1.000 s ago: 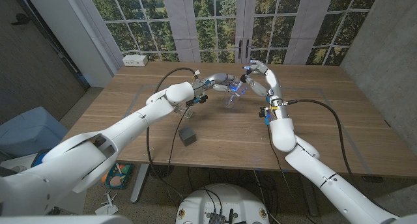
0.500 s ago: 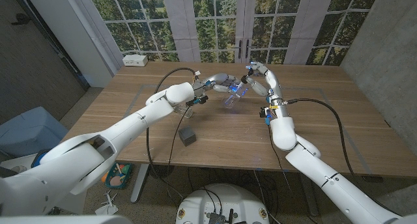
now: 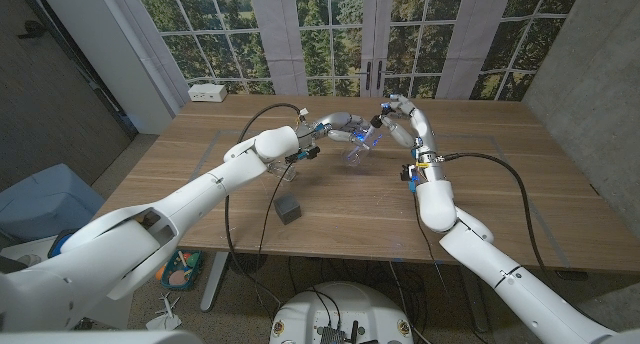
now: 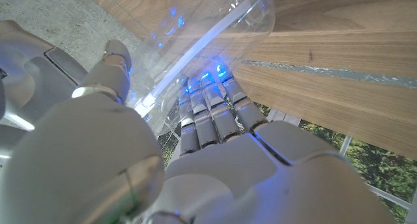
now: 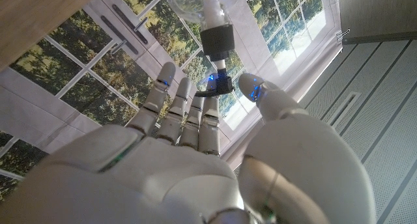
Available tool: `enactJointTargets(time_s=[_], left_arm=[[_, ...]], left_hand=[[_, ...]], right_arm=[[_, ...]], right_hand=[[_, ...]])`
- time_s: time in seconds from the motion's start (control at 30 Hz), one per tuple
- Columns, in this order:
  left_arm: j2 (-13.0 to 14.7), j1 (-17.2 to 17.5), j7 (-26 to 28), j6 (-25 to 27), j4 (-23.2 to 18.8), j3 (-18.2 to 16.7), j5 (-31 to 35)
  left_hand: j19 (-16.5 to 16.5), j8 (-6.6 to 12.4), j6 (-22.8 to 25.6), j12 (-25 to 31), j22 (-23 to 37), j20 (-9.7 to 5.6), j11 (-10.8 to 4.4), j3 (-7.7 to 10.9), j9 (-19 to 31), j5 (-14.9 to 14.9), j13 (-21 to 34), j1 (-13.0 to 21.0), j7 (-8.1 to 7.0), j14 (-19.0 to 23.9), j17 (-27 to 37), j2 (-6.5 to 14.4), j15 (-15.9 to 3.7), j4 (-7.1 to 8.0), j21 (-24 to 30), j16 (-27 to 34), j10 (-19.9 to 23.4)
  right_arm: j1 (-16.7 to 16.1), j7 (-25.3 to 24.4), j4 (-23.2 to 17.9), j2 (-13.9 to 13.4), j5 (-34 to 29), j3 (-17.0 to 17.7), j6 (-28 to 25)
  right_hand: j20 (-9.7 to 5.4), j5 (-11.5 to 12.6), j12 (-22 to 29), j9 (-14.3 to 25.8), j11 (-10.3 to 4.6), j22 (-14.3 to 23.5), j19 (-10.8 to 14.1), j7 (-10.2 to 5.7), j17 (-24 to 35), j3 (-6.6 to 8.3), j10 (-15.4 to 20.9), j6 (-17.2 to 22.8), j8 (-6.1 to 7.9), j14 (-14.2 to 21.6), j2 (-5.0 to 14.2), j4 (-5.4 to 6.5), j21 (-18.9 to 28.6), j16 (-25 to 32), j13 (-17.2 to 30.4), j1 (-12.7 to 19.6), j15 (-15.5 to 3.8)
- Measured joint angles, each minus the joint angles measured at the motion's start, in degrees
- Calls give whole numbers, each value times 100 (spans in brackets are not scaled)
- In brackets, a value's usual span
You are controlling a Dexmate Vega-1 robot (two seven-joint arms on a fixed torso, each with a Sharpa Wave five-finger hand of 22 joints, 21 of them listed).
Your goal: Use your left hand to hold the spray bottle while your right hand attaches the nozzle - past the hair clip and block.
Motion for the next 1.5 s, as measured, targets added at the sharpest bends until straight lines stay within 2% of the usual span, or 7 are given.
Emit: enactJointTargets(time_s=[0.43, 0.73, 0.83, 1.03, 1.27, 1.4, 1.5], left_arm=[[-24, 1, -20, 5, -8, 0, 0], [-40, -7, -30, 16, -8, 16, 0], [-43, -9, -35, 21, -8, 18, -1], [-52, -20, -39, 40, -1, 26, -4], [-55, -24, -39, 65, 10, 31, -4], [-56, -28, -39, 70, 13, 33, -3], [-55, -31, -39, 73, 18, 35, -2]], left_hand=[[-21, 2, 0, -1, 0, -21, 0, 0, 4, 18, 0, 0, 0, 0, 0, -1, 0, 0, 0, 0, 0], [-21, 2, 0, 23, 0, -20, 0, 0, 4, 17, 0, 8, 0, 0, 0, -8, 0, 0, 21, 0, 0], [-21, 1, 0, 23, 0, -20, 0, 0, 4, 17, 0, 8, 0, 0, 0, -8, 0, 0, 21, 0, 0], [-21, 1, 0, 23, 0, -20, 0, 0, 4, 16, 0, 30, 0, 0, 0, -30, 0, 0, 21, 0, 0], [-21, -11, 0, 22, 0, -20, 0, 0, 3, 17, 0, 30, 0, 0, 0, -30, 0, 0, 21, 0, 0], [-21, -21, 0, 22, 0, -20, 0, 0, 3, 17, 0, 29, 0, 0, 0, -30, 0, 0, 21, 0, 0], [-21, -21, 0, 21, 0, -20, 0, 0, 2, 17, 0, 29, 0, 0, -1, -29, 0, 0, 43, 0, 0]], right_arm=[[-42, -335, 190, 49, -97, 68, 308], [-74, -539, 324, 101, -207, 113, 600], [-78, -572, 370, 113, -228, 124, 645], [-87, -611, 403, 104, -296, 130, 792], [-89, -522, 403, 59, -353, 130, 926], [-92, -445, 390, 39, -367, 129, 996], [-97, -363, 340, 19, -380, 128, 1004]], right_hand=[[59, 0, 66, 263, 67, 0, 181, 153, 26, 2, 193, 505, 409, 159, 22, -64, 45, 127, 16, -142, -17], [64, 27, 111, 654, 24, 0, 217, 149, 13, 66, 357, 825, 874, 288, -15, -175, 45, 173, 27, -179, -64], [120, 67, 111, 871, -29, 1, 72, 103, -3, 121, 429, 867, 1050, 329, -15, -230, 31, 173, 43, -178, -105], [81, 199, 111, 1555, -118, 1, -111, -27, -69, 331, 562, 936, 1658, 327, -144, -287, -50, 123, 96, -49, -107], [38, 279, 111, 2087, -129, 1, -153, -20, -98, 446, 591, 1030, 2146, 278, -266, -300, -90, 81, 140, 74, -145], [-2, 322, 111, 2271, -129, 1, -192, -38, -114, 501, 591, 1021, 2283, 181, -272, -303, -127, 47, 148, 79, -126], [-22, 344, 104, 2352, -147, 1, -213, -73, -124, 549, 566, 793, 2284, 118, -272, -294, -155, 17, 154, 79, -105]])
